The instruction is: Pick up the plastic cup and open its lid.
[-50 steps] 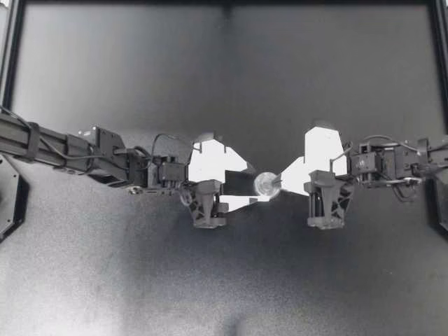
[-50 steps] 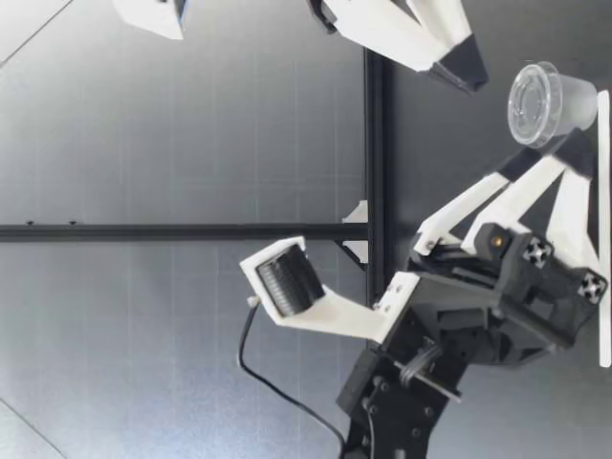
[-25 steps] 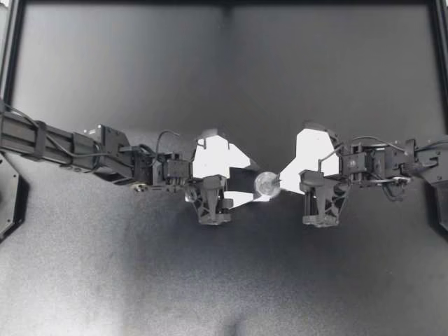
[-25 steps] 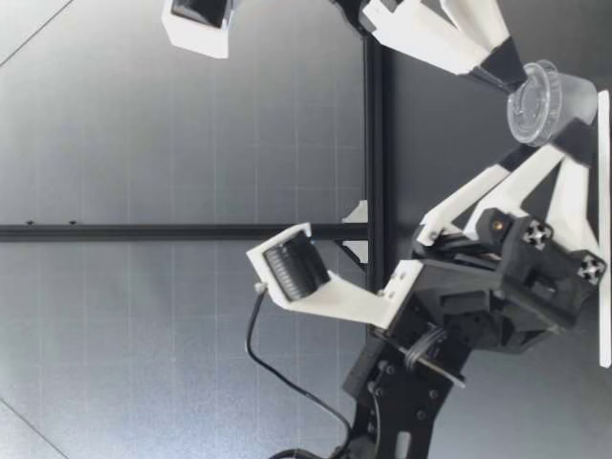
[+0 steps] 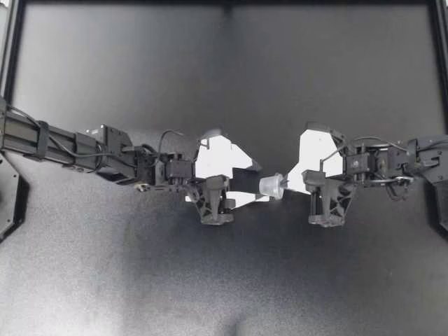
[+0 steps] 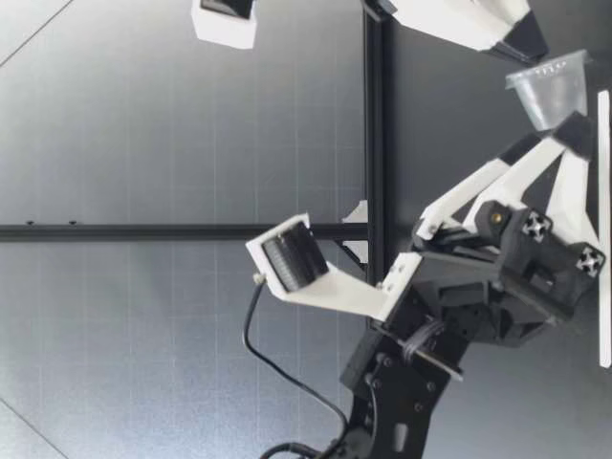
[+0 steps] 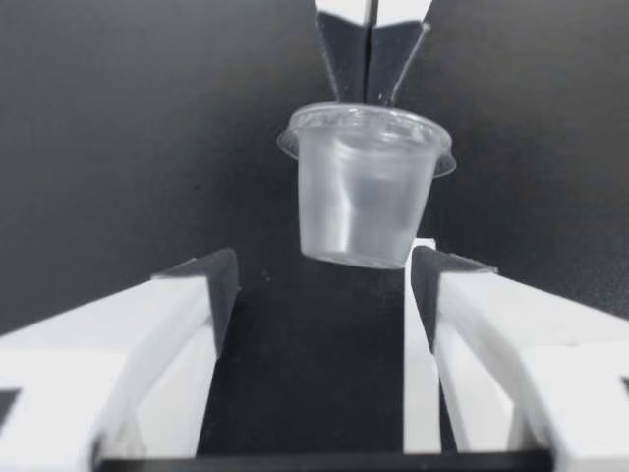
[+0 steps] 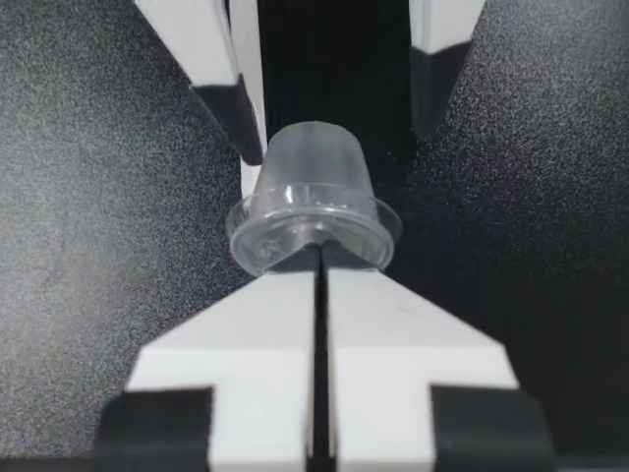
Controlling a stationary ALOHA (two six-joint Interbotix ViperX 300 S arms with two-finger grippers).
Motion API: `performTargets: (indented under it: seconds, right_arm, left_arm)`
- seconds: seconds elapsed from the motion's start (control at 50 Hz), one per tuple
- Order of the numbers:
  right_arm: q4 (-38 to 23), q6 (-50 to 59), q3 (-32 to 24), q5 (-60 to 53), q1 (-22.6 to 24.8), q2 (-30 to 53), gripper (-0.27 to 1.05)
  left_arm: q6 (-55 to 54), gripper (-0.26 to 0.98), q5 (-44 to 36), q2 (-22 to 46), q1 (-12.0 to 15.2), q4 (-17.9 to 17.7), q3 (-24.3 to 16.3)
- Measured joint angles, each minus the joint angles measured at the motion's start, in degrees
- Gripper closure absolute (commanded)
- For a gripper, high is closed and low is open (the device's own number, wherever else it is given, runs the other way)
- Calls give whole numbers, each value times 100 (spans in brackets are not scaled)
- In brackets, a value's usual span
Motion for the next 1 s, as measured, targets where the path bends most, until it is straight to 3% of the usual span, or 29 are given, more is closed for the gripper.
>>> performTargets:
  seconds: [0.34,0.64,0.78,1.0]
  right_arm:
    - [0,-26,-360,0,0,387,96]
    - [-9,-35,-387,-9,0,387,96]
    - [-9,-26,-378,0,0,378,96]
    - [-9,-18,-62,-167,0,-606,96]
  left_arm:
    - [-9,16,141,0,-70,0,-105]
    - [-18,46,202,26,-62,0,-123]
    - [-18,51,202,26,-62,0,-132]
    - [-26,51,0,-44,-70,0,97]
